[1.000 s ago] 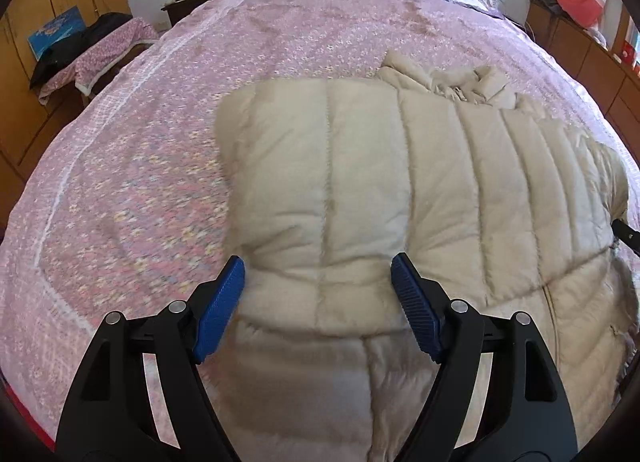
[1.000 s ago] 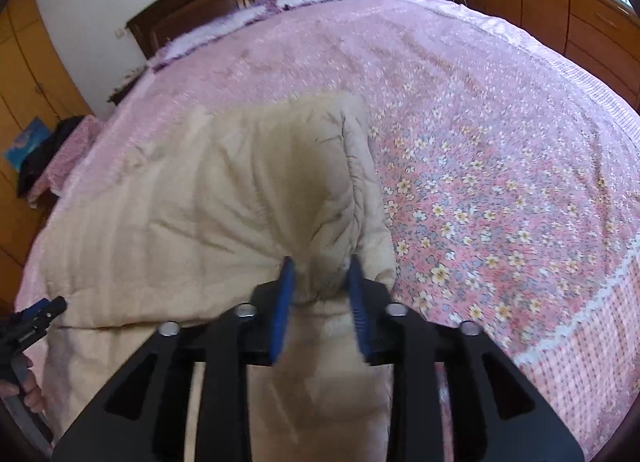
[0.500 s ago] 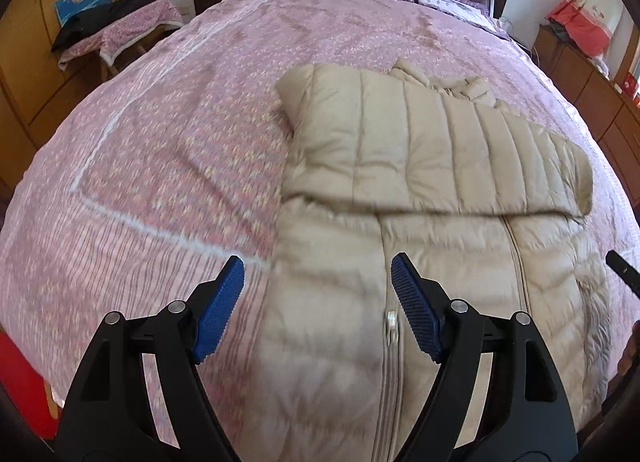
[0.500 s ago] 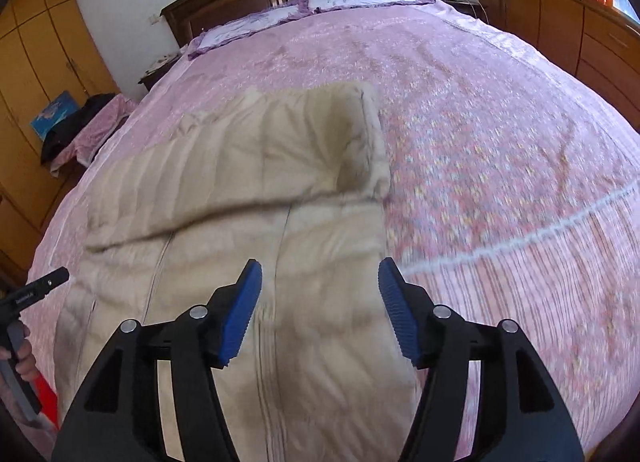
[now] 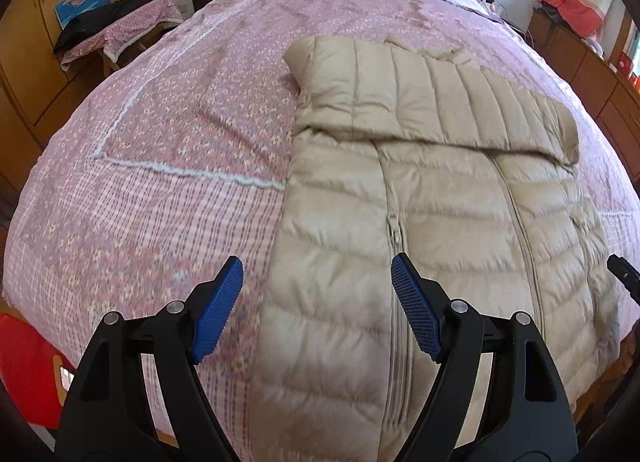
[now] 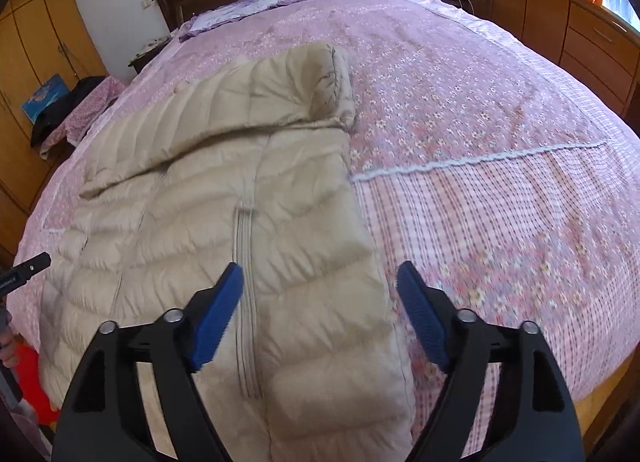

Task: Fold large clothes
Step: 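Move both grippers to the jacket hem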

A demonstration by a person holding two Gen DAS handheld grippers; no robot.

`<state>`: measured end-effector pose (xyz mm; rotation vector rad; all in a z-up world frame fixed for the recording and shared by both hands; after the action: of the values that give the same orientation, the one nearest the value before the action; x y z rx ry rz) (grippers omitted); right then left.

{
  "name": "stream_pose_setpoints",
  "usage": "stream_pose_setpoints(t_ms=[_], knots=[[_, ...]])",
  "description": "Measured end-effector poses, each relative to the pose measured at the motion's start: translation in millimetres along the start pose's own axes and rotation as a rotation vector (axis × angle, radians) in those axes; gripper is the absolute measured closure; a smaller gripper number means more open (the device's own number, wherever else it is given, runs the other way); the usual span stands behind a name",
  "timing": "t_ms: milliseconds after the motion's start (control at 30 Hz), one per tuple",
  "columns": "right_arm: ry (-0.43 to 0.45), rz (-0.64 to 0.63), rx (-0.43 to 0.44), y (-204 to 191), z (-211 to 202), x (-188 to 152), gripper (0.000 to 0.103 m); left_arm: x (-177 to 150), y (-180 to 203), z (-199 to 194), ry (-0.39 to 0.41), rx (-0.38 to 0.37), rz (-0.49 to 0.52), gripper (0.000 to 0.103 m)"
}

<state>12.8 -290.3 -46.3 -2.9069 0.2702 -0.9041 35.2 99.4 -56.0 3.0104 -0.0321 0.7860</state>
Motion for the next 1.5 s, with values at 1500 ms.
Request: stream_pose_setpoints(t_ms=[1500], knots=[[-0.159,-0.033,0.032,-0.4,11.2,-65.7,0.017,-84.6,-13.6,2.2,-0.230,-0.065,-0.034,0.024]])
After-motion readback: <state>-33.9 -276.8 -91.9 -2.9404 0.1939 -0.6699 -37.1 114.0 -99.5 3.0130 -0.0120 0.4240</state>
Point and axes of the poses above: each gripper's, at about its wrist camera, not at the fingertips, and z roughly the way its jaws point, y to its right, x to its top, the point moved 6 cm from there along z, roughly the way its jaws point, and after that the axes turned 2 degrees about -y, right-handed, at the moved point
